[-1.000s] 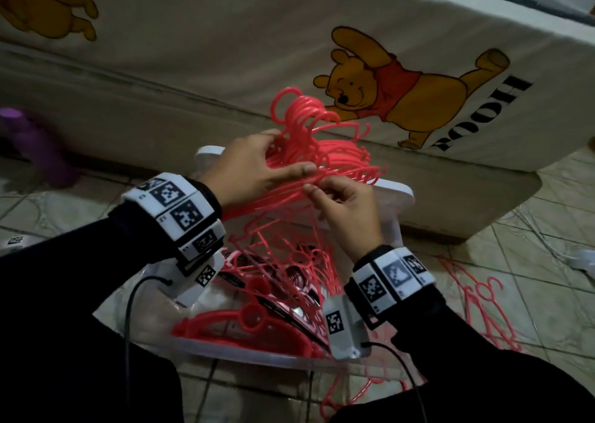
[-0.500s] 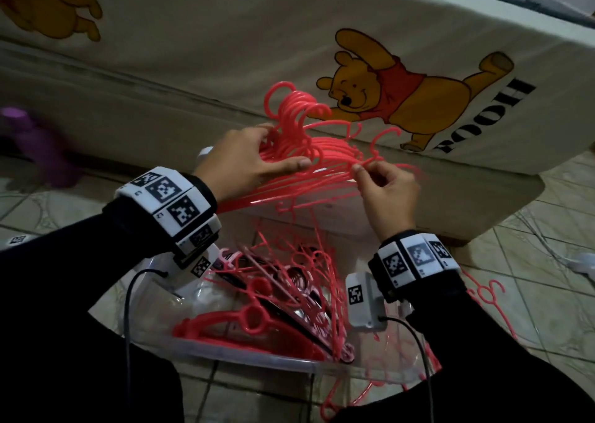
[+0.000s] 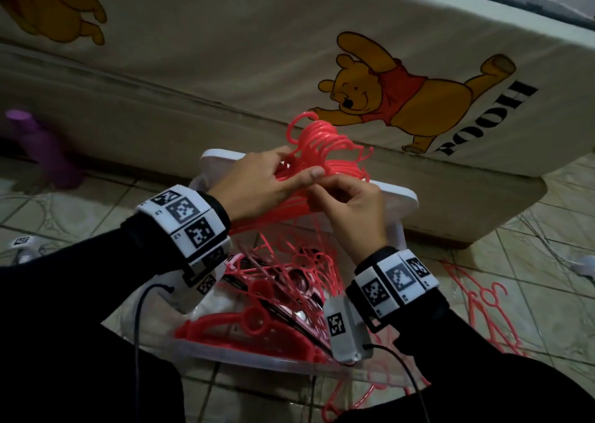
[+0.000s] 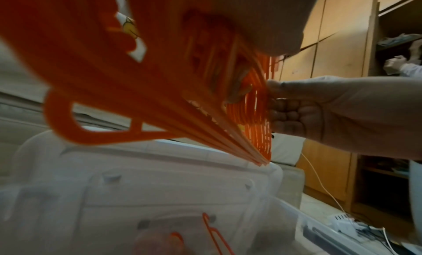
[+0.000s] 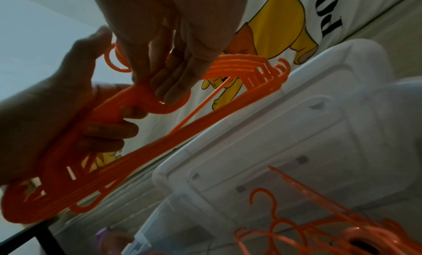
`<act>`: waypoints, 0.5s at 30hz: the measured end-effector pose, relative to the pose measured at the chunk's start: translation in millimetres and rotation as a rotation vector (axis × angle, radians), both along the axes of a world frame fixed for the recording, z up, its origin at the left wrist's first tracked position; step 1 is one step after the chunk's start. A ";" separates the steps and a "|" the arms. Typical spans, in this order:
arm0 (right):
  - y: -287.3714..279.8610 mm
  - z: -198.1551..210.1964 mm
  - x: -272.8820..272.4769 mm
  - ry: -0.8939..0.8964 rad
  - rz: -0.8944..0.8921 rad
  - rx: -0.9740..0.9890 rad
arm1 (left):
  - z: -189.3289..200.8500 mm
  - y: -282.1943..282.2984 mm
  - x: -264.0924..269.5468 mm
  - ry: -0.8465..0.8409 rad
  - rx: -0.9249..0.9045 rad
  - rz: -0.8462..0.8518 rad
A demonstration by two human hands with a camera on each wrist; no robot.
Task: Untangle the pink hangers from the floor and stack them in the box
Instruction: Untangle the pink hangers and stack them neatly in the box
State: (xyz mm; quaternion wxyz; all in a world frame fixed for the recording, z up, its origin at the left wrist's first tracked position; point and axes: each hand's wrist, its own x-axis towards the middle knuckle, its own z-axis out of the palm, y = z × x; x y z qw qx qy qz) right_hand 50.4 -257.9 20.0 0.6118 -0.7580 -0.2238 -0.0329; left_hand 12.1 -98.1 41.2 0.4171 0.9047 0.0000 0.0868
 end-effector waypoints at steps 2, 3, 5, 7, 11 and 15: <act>-1.9 0.8 -0.3 0.049 0.030 0.017 | -0.3 0.5 -2.1 0.028 0.039 -0.018; -3.2 2.3 0.2 0.074 0.057 0.020 | 0.4 2.0 -2.2 0.039 0.061 -0.035; -8.1 7.4 4.2 0.160 0.150 0.042 | 1.4 7.2 0.1 0.043 0.113 -0.062; -17.7 11.2 13.5 0.240 0.203 0.028 | 4.9 14.7 3.5 0.020 0.202 -0.051; -45.7 -5.8 38.2 0.251 0.130 -0.443 | 13.1 28.6 7.4 0.025 0.189 -0.006; -55.6 -52.5 40.2 0.126 0.285 -1.205 | 15.6 36.1 10.5 0.028 0.181 0.016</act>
